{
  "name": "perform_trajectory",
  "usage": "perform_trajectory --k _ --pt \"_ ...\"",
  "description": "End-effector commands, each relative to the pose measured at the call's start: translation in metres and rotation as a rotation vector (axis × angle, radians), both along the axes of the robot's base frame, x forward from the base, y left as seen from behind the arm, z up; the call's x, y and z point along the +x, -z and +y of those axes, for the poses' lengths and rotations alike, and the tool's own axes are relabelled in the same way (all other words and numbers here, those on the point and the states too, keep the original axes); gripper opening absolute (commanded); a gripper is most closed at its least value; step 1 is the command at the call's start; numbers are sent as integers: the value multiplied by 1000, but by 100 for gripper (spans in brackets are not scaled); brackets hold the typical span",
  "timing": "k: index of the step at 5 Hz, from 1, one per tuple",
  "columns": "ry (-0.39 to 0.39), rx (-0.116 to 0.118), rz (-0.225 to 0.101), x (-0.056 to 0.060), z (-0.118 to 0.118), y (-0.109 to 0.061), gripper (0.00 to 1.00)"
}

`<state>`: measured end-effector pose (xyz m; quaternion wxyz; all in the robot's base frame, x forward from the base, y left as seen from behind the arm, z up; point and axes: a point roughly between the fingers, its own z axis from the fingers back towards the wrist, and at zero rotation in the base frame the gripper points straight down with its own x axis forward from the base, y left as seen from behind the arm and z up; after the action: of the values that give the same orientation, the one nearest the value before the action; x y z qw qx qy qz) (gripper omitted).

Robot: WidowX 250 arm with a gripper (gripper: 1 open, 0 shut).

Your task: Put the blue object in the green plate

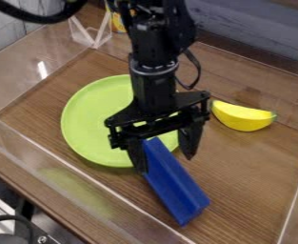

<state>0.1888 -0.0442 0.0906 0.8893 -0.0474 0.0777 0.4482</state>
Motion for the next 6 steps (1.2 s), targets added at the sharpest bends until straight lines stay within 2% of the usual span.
perform_trajectory --k 1,6 --pt "-18 -14 -32 3 2 -3 100" --pt "-71 -39 -35 3 7 1 100"
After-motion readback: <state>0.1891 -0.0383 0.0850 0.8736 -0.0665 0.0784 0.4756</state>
